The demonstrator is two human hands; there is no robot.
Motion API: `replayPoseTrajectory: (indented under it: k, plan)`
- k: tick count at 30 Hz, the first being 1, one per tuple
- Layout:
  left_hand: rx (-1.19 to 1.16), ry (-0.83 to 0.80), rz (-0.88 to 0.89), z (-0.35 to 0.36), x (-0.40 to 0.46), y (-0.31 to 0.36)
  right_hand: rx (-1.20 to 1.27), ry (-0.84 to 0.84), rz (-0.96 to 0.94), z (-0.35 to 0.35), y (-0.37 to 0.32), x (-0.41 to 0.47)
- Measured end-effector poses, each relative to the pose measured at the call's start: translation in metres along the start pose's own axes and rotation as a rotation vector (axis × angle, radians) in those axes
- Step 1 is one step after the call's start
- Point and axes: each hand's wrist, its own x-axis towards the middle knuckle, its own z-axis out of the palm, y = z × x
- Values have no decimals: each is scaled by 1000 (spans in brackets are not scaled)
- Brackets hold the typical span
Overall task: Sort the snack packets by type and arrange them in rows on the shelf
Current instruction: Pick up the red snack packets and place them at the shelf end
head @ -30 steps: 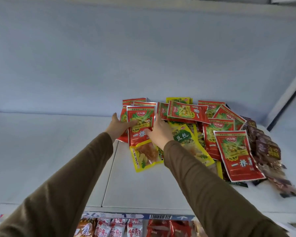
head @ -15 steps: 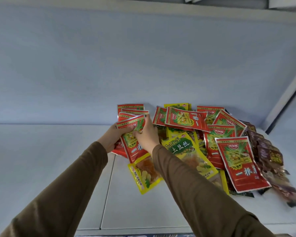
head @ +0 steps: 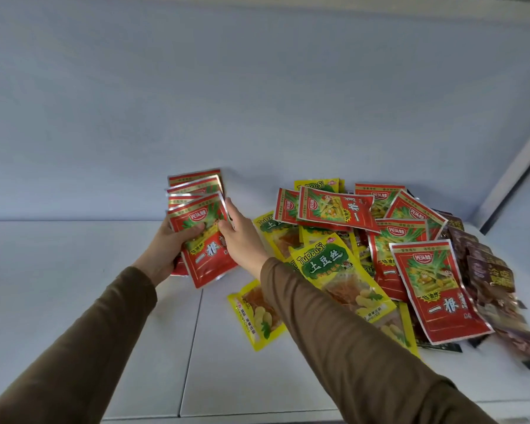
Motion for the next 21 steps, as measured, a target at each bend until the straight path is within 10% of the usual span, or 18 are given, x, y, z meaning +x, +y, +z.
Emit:
replayPoseTrajectory:
  k: [5, 10, 21]
  plan:
    - [-67, 7, 14, -17, -7, 18, 166, 139, 14, -28, -7, -12]
    - [-112, -78, -9, 2, -12, 28, 1084, 259, 480, -77, 0, -27]
    - [-114, -112, -66, 36, -16, 10, 1270, 556, 555, -109, 19, -22]
